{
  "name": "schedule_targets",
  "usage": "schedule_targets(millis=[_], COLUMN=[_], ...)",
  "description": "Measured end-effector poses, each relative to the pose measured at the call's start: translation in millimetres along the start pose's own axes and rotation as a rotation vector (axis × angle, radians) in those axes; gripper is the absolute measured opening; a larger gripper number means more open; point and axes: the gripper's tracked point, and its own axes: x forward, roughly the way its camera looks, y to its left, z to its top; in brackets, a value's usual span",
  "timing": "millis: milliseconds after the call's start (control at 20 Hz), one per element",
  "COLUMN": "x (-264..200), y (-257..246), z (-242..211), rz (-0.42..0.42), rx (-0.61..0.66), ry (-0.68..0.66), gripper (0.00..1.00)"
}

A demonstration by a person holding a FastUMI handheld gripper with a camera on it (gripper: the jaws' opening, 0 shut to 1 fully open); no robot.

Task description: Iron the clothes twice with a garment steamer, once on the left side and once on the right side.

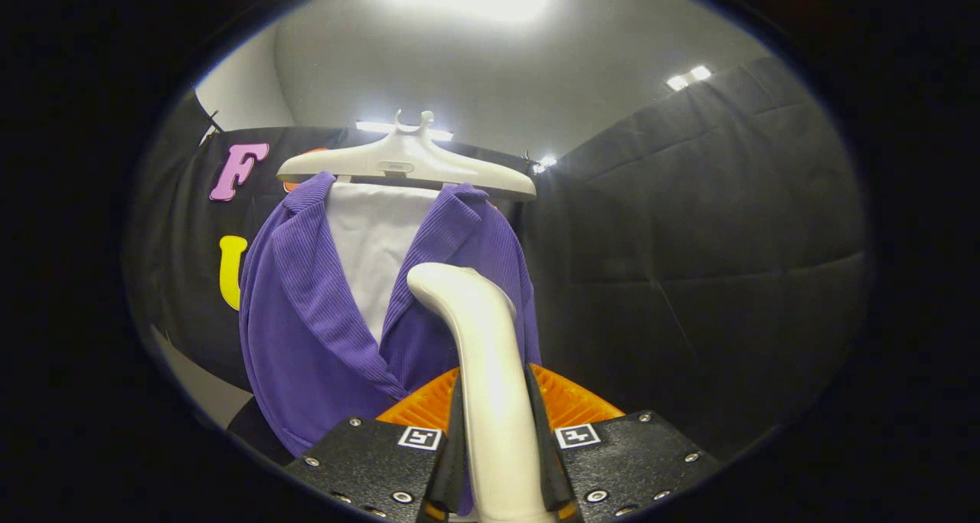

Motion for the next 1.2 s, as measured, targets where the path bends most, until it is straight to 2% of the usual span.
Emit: schedule_targets(millis=[400, 1200], x=[-11.3, -47.1], y=[-5.7, -21.3], z=[-40.2, -156.6], rz=[0.006, 0.038], rx=[-0.036, -0.035], ry=[0.073, 0.286], gripper=[0.39, 0.39])
